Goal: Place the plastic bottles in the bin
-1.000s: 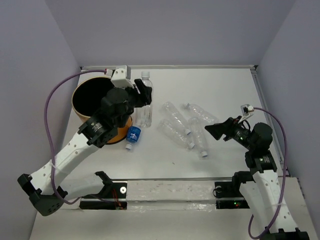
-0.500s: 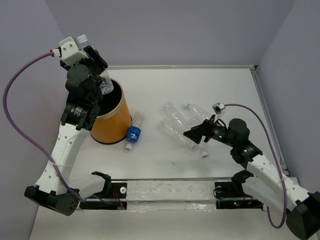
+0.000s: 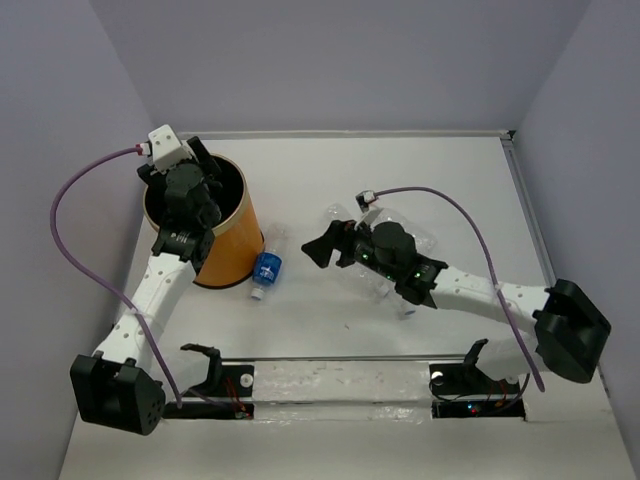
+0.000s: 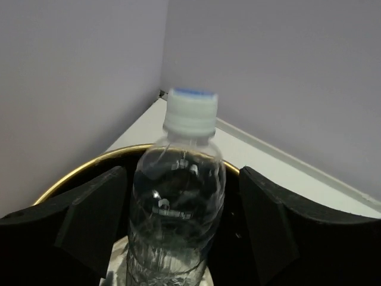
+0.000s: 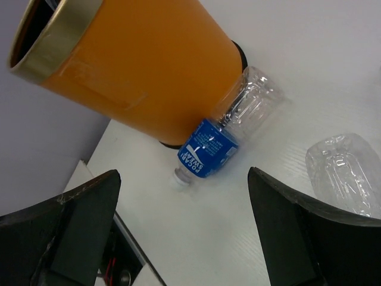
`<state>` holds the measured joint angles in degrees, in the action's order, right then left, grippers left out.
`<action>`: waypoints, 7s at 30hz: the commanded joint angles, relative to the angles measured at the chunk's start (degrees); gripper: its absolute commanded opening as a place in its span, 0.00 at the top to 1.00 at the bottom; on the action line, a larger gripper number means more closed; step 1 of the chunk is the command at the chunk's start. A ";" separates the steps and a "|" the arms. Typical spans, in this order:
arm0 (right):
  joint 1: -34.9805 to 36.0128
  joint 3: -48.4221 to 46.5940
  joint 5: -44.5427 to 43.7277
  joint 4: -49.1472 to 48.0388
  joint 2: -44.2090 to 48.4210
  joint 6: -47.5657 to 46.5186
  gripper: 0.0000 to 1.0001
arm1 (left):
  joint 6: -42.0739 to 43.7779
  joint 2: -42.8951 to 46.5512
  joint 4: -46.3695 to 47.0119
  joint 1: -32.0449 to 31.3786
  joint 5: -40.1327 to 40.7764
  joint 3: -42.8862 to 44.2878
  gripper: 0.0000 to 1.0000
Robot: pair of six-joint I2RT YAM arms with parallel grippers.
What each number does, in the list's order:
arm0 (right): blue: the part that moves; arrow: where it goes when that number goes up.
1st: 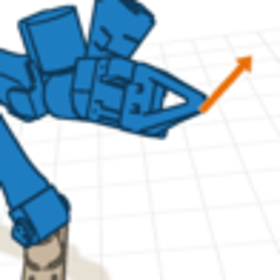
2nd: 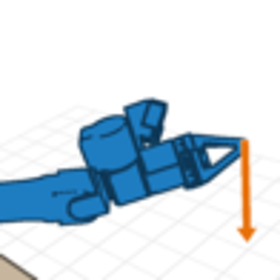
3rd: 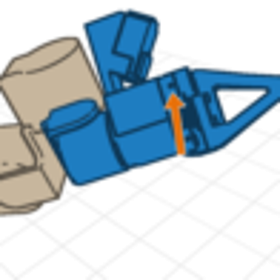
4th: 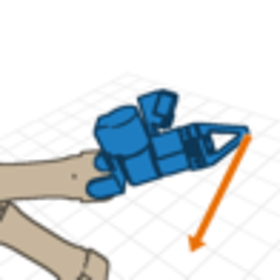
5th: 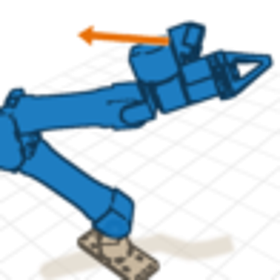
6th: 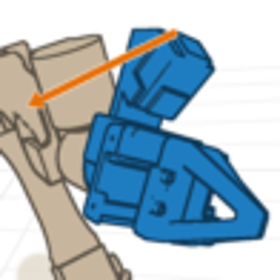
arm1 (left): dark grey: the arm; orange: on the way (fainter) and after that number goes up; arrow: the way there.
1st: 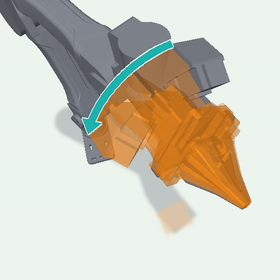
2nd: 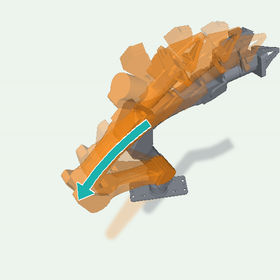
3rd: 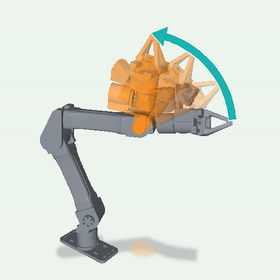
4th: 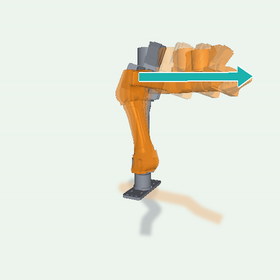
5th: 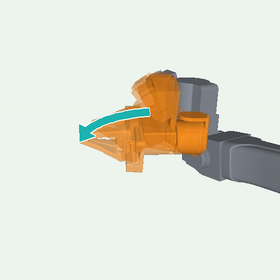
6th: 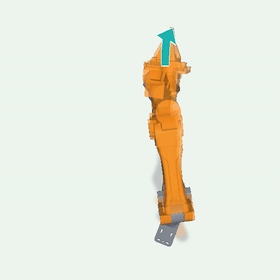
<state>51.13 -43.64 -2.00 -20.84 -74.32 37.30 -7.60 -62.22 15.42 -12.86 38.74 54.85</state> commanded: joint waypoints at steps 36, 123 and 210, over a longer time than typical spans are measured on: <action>3.09 -41.88 -16.28 8.89 -52.15 22.02 0.12 | -6.82 37.17 -17.88 -7.35 -39.44 -13.45 0.01; -15.89 3.03 6.30 22.57 16.31 -13.83 0.44 | -57.09 -15.65 6.90 -34.95 -19.67 -21.54 0.01; -13.78 0.93 2.70 31.04 20.98 -11.46 0.59 | -10.34 1.75 -20.17 4.69 0.98 27.59 0.51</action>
<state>35.68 -38.98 -0.95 13.26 -53.06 25.36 -18.87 -59.92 -7.94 -9.34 39.11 77.62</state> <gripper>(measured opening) 0.515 0.672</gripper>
